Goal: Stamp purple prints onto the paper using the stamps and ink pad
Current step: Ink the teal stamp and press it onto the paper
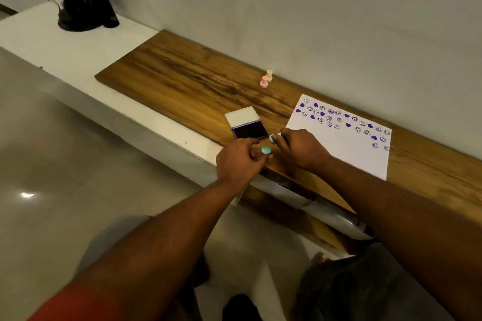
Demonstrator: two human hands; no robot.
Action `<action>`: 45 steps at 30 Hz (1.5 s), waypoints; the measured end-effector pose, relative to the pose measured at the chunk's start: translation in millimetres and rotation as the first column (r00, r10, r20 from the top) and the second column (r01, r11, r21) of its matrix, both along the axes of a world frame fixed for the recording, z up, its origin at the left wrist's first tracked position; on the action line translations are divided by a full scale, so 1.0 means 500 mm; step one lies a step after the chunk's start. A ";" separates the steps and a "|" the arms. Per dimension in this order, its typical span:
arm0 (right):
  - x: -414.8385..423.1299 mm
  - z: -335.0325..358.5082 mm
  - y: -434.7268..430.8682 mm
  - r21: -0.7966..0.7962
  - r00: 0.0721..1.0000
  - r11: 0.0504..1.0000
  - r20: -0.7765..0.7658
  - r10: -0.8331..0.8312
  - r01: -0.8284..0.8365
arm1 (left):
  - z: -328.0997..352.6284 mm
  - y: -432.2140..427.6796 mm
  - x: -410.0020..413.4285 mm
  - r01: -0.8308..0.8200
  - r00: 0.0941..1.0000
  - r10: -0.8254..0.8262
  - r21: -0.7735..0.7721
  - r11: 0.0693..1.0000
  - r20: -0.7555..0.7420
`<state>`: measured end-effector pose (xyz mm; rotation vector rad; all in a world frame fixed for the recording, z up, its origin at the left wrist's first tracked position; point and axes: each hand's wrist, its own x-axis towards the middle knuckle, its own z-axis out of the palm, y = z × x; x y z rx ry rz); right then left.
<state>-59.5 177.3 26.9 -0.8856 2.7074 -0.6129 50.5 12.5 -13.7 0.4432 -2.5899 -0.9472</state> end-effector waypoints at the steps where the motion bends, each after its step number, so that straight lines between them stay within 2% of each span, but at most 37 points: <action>1: 0.004 -0.006 -0.003 0.008 1.000 1.000 0.012 -0.023 0.023 | -0.006 0.001 0.001 -0.007 1.000 0.007 0.003 1.000 0.017; 6: 0.019 -0.025 -0.008 0.057 0.999 0.998 0.011 -0.041 0.041 | -0.022 0.001 -0.004 -0.004 0.999 0.004 0.001 1.000 0.053; 16: 0.021 -0.032 -0.023 0.209 0.996 0.978 -0.080 0.038 -0.020 | -0.022 0.016 -0.009 -0.002 1.000 0.002 0.039 0.999 0.000; 28: 0.012 -0.031 -0.043 0.343 0.987 0.938 -0.133 0.093 -0.043 | -0.012 0.015 -0.011 0.013 0.999 -0.015 0.039 0.999 0.045; 31: 0.010 -0.020 -0.053 0.458 0.962 0.886 -0.198 0.188 -0.079 | -0.009 0.017 -0.012 0.005 0.999 -0.007 0.038 0.999 0.034; 34: 0.017 -0.010 -0.071 0.639 0.901 0.762 -0.266 0.342 -0.100 | -0.010 0.017 -0.012 0.010 1.000 -0.011 0.048 0.999 0.026; 37: 0.024 -0.003 -0.088 0.720 0.900 0.690 -0.248 0.359 -0.077 | -0.014 0.015 -0.013 0.008 0.999 -0.010 0.051 0.999 0.033; 40: 0.030 0.000 -0.092 0.740 0.898 0.667 -0.232 0.373 -0.087 | -0.015 0.016 -0.016 0.010 0.999 -0.012 0.058 0.998 0.045; 43: 0.035 0.005 -0.087 0.701 0.916 0.702 -0.191 0.353 -0.125 | -0.012 0.015 -0.017 0.020 0.999 -0.023 0.066 0.998 0.049; 45: 0.031 0.004 -0.079 0.614 0.947 0.776 -0.143 0.288 -0.143 | -0.011 0.014 -0.017 0.028 0.998 -0.032 0.075 0.997 0.049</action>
